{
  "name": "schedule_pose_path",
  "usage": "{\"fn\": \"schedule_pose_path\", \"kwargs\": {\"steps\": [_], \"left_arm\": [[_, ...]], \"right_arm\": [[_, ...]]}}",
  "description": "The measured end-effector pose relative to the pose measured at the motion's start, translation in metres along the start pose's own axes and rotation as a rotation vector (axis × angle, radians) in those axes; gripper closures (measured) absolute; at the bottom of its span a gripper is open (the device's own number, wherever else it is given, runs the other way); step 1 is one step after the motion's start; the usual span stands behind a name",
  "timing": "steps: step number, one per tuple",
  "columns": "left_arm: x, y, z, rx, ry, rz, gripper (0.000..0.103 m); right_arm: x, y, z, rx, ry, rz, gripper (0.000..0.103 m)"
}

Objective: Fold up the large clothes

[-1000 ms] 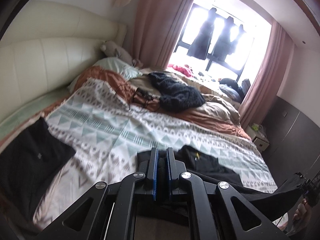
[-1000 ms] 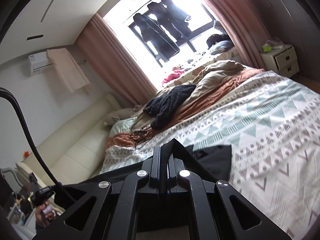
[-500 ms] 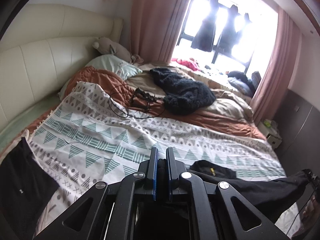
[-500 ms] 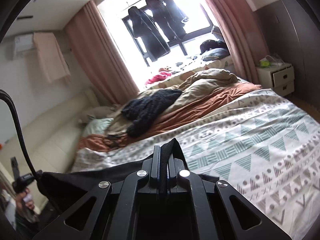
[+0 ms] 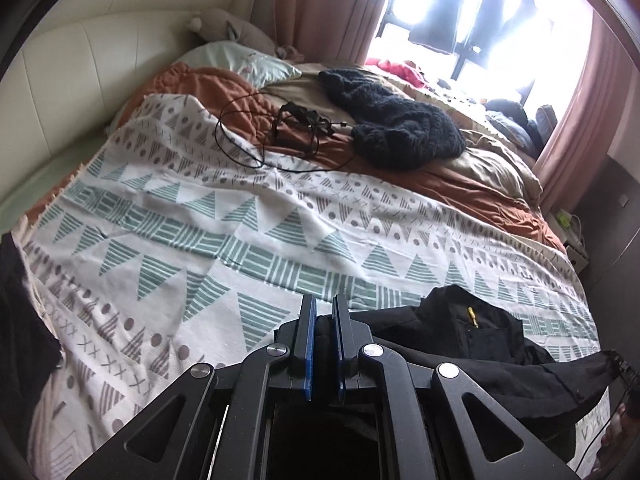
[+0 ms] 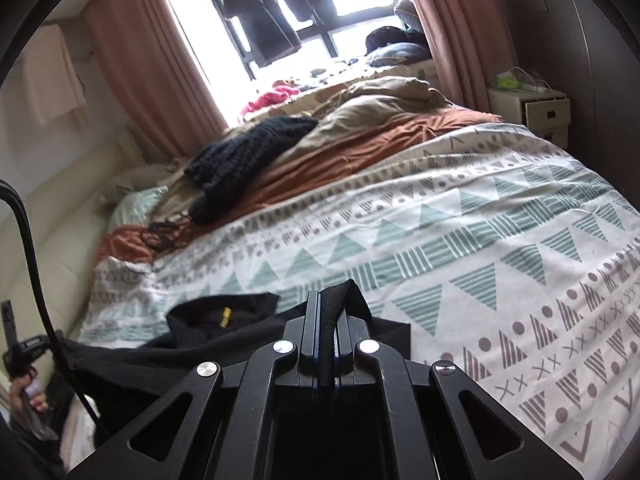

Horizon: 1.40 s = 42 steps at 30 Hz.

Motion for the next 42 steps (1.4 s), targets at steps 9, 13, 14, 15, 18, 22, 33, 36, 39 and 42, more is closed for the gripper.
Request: {"fn": "schedule_pose_path", "kwargs": {"steps": [9,13,14,15,18,22,33,36,39,42], "left_arm": [[-0.030,-0.021,0.019,-0.024,-0.010,0.013,0.087],[-0.037,-0.024,0.021,-0.006,-0.009,-0.029,0.043],[-0.032,-0.023,0.021,0.005,0.005,-0.007,0.039],[-0.028,-0.023,0.020,0.003,0.008,0.010,0.033],[-0.022,-0.010,0.015,-0.027,-0.017,0.012,0.028],[-0.025,0.020,0.000,-0.012,-0.015,-0.056,0.028],[-0.017,0.134,-0.061,0.040,-0.081,-0.248,0.034],[-0.013,0.160,-0.068,0.049,-0.078,-0.288,0.043],[-0.009,0.175,-0.068,0.060,-0.052,-0.303,0.055],[-0.008,0.180,-0.061,0.052,-0.018,-0.305,0.084]], "right_arm": [[-0.027,-0.005,0.006,0.031,0.119,-0.003,0.099],[-0.046,-0.006,0.014,0.035,0.214,-0.073,0.072],[-0.047,-0.005,0.014,0.035,0.208,-0.086,0.064],[-0.044,-0.005,0.012,0.035,0.187,-0.087,0.048],[-0.029,0.001,0.008,0.074,0.178,-0.059,0.031],[-0.024,0.024,0.014,0.081,0.171,-0.123,0.031],[-0.006,0.116,0.056,-0.037,0.179,-0.310,0.031],[0.002,0.135,0.058,-0.042,0.169,-0.341,0.032],[0.010,0.149,0.055,-0.049,0.147,-0.351,0.042],[0.013,0.158,0.053,-0.054,0.130,-0.353,0.058]]}}
Point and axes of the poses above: each gripper's, at about its wrist camera, not at the fingertips, and x roughly against the way its jaws point, z to its right, y to its underside, the point moved 8 cm from there along -x, roughly the way its jaws point, and after that the axes turned 2 degrees about z, right-handed, at the moved point
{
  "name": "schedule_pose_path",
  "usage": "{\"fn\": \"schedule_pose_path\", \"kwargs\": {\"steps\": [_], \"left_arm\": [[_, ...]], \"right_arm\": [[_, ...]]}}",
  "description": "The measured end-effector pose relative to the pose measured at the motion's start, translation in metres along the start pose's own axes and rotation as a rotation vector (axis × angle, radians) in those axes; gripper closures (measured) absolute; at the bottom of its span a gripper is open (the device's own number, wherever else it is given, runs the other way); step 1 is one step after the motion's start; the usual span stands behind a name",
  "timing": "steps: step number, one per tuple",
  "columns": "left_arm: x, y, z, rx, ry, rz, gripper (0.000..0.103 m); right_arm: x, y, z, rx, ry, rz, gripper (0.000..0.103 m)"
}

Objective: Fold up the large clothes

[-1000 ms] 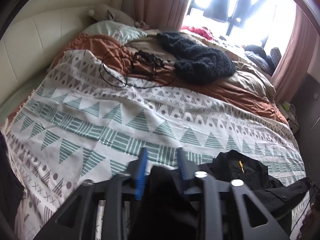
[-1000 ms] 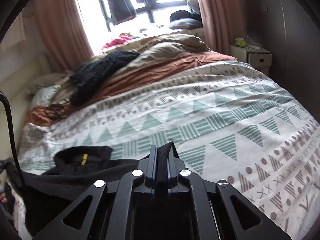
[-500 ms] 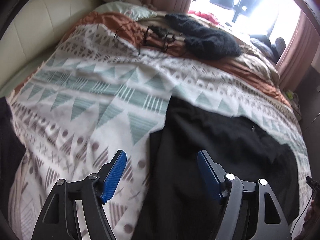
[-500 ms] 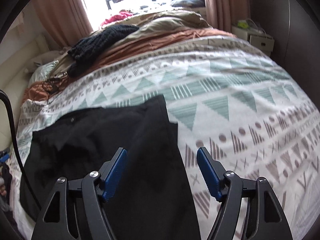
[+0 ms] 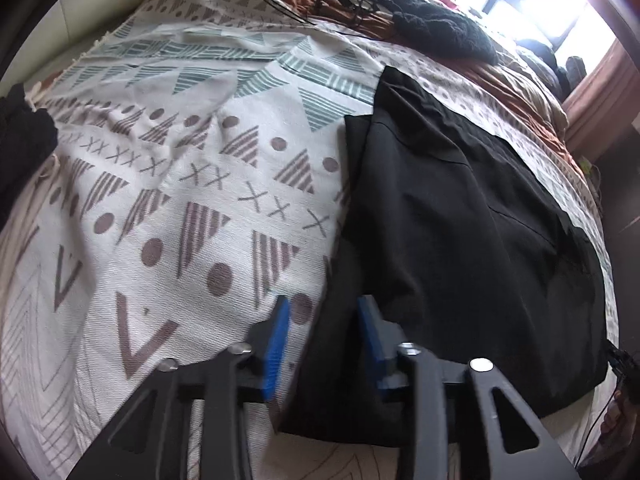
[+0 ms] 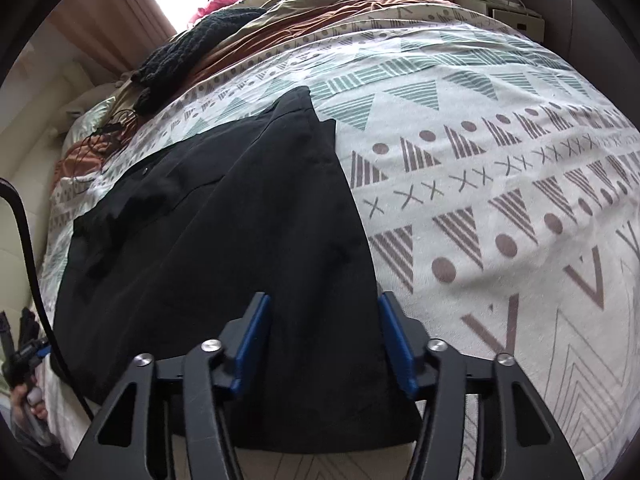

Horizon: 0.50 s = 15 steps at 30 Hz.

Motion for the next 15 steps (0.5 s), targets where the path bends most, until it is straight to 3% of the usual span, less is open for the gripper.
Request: {"fn": "schedule_pose_path", "kwargs": {"steps": [1,2,3,4,9,15], "left_arm": [[0.000,-0.001,0.003,-0.002,0.006,-0.002,0.094],[0.000,-0.003,0.004,-0.005,-0.013,0.004,0.097],[0.000,-0.004,0.004,-0.007,-0.021,0.011,0.102],[0.000,-0.007,0.005,-0.003,-0.021,0.018,0.102],[0.000,-0.020,0.002,0.045,-0.006,0.044,0.103],[-0.012,-0.023,0.001,0.046,-0.015,0.011,0.103]], "right_arm": [[-0.001,0.001,0.000,-0.002,-0.001,-0.002,0.070],[-0.002,0.002,-0.001,-0.004,-0.009,-0.004,0.078],[-0.004,0.001,-0.003,-0.005,-0.032,-0.005,0.092],[-0.005,-0.001,-0.006,-0.003,-0.046,-0.002,0.096],[-0.005,-0.016,-0.011,0.005,-0.032,0.050,0.100],[-0.016,-0.026,-0.009,-0.036,-0.022,0.053,0.100]]}}
Point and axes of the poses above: each gripper's, at about its wrist camera, not at the fingertips, and x roughly against the way its jaws point, z to its right, y to its underside, the point moved 8 cm from there along -x, roughly the way its jaws point, and after that the axes turned 2 degrees about z, right-handed, at the moved point
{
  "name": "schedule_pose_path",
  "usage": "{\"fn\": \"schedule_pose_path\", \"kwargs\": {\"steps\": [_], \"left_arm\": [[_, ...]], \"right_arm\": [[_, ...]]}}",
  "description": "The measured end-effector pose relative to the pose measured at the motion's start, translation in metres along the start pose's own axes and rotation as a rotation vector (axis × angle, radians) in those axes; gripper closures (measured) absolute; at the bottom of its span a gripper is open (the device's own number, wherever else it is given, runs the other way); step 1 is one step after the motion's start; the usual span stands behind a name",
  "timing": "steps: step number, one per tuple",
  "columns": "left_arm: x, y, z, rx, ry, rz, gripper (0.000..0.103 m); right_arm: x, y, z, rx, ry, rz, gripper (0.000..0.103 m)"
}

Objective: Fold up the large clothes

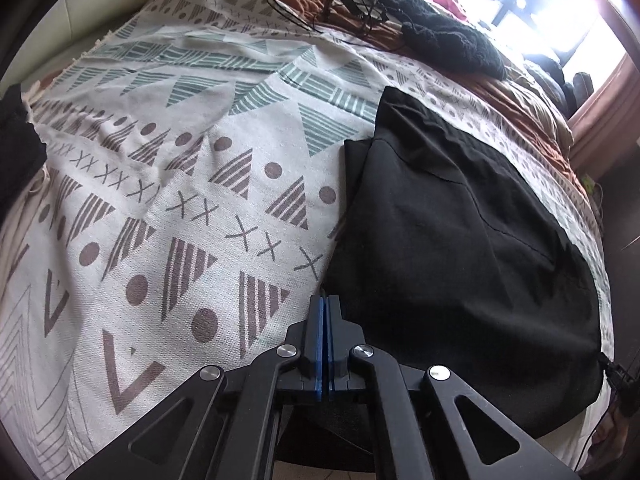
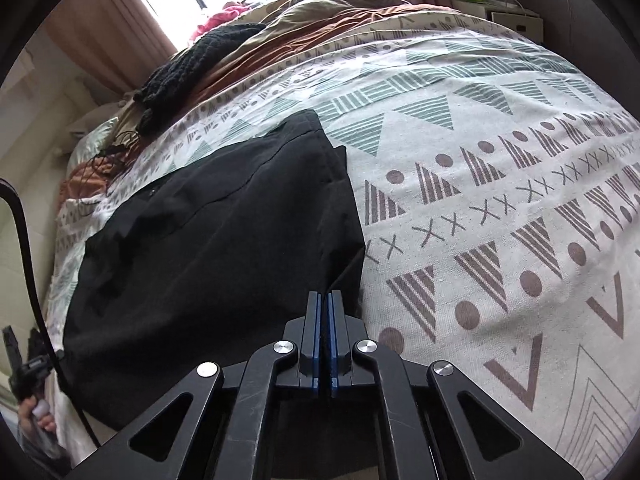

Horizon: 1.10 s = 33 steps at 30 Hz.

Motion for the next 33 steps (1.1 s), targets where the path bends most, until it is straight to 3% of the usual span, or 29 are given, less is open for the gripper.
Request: {"fn": "schedule_pose_path", "kwargs": {"steps": [3,5,6,7,8,9,10,12,14,16,18,25,33], "left_arm": [[0.000,0.003,0.001,-0.011,-0.002,-0.035,0.101],[0.006,0.006,0.001,-0.015,0.012,-0.050,0.096],[0.008,0.008,0.001,-0.012,0.023,-0.057,0.092],[0.012,0.011,0.001,-0.007,0.038,-0.059,0.087],[0.015,0.013,0.001,-0.003,0.050,-0.060,0.082],[0.018,0.015,0.000,0.001,0.063,-0.061,0.070],[0.022,0.018,-0.001,0.010,0.075,-0.060,0.057],[0.029,0.023,-0.003,0.035,0.097,-0.054,0.048],[0.034,0.030,-0.007,0.062,0.126,-0.056,0.047],[0.034,0.035,-0.009,0.078,0.138,-0.062,0.047],[0.028,0.041,-0.013,0.091,0.135,-0.081,0.047],[0.014,0.038,-0.012,0.145,0.155,-0.086,0.046],[0.006,0.028,-0.011,0.122,0.133,-0.086,0.046]], "right_arm": [[-0.004,0.001,0.003,-0.028,0.031,-0.014,0.099],[-0.004,0.003,0.009,-0.065,0.024,-0.043,0.088],[-0.002,0.004,0.009,-0.077,0.011,-0.049,0.073],[0.002,0.005,0.009,-0.082,-0.011,-0.048,0.058],[0.007,0.006,0.008,-0.079,-0.032,-0.041,0.053],[0.012,0.008,0.008,-0.071,-0.044,-0.034,0.048],[0.017,0.012,0.007,-0.058,-0.054,-0.032,0.048],[0.022,0.020,0.011,-0.054,-0.072,-0.046,0.047],[0.026,0.029,0.015,-0.081,-0.108,-0.060,0.042],[0.028,0.038,0.018,-0.127,-0.169,-0.072,0.028],[0.030,0.046,0.020,-0.164,-0.214,-0.082,0.026],[0.022,0.054,0.027,-0.253,-0.242,-0.099,0.026],[0.001,0.046,0.019,-0.232,-0.213,-0.121,0.026]]}}
Point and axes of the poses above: each gripper's, at about its wrist camera, not at the fingertips, and x roughly against the way its jaws point, z to its right, y to its underside, the point moved 8 cm from there along -x, roughly the way its jaws point, and after that the axes turned 2 degrees about z, right-handed, at the moved point
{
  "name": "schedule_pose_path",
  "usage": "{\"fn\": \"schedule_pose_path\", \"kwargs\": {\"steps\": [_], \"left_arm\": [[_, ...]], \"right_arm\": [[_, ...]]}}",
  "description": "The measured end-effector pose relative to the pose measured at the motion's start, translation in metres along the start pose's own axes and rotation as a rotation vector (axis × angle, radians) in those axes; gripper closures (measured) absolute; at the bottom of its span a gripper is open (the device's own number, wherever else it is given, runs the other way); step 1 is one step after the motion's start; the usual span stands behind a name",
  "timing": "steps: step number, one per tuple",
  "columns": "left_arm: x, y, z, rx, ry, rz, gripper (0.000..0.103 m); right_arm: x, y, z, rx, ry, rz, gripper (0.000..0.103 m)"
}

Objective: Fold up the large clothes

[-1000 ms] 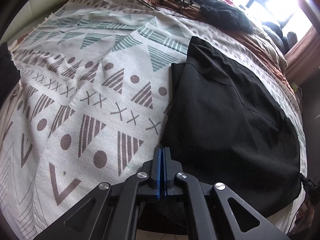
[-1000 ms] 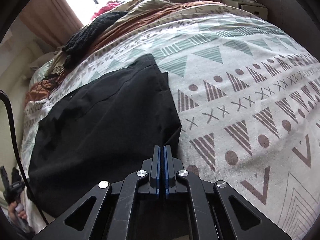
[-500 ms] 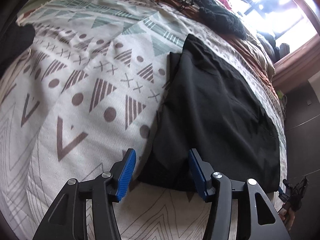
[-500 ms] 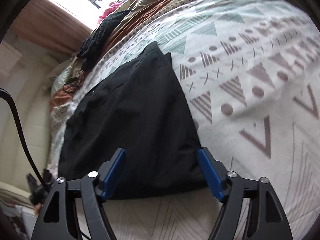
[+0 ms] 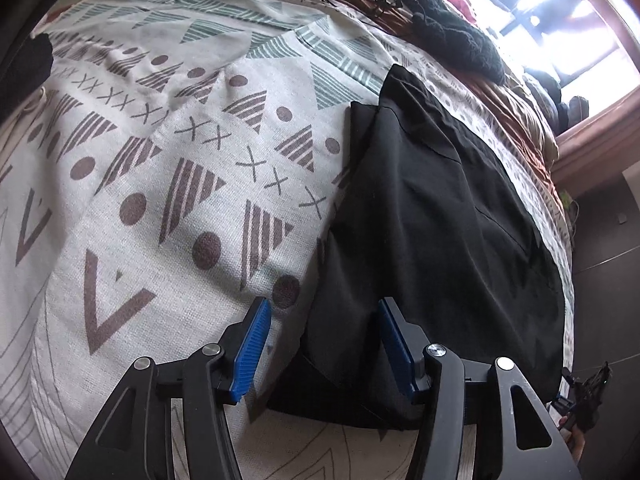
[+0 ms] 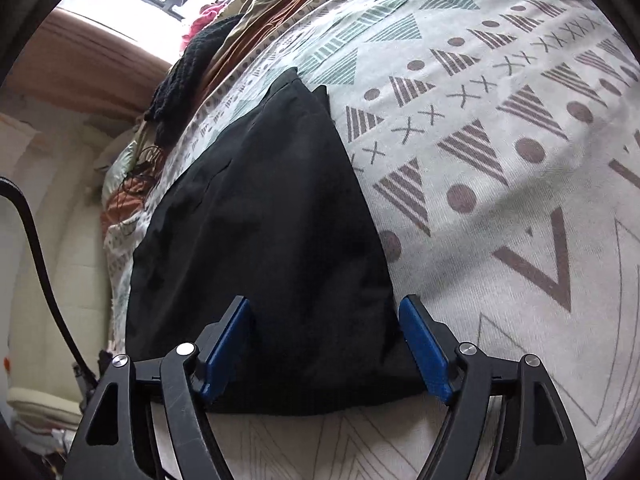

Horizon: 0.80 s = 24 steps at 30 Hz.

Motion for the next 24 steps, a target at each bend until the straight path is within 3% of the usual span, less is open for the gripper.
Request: {"fn": "schedule_pose_path", "kwargs": {"steps": [6,13,18,24], "left_arm": [[0.005,0.005,-0.005,-0.001,0.032,-0.037,0.046],[0.009,0.013,-0.009,0.045,0.071,-0.074,0.046],[0.012,0.019,-0.008,0.050,0.076,-0.118,0.046],[0.007,0.015,-0.006,0.070,0.090,-0.109,0.046]], "right_arm": [[0.011,-0.006,0.012,-0.004,0.050,-0.013,0.026],[0.028,0.020,0.023,-0.106,-0.122,-0.077,0.026],[0.024,0.023,0.020,-0.124,-0.152,-0.086,0.026],[0.006,0.011,0.010,-0.151,-0.191,-0.068,0.026]]}}
Point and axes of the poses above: each gripper's, at about its wrist camera, not at the fingertips, and x roughly against the way its jaws point, z to its right, y to its underside, the point moved 8 cm from there along -x, roughly the way its jaws point, and after that the axes turned 2 degrees about z, right-handed, at the moved point
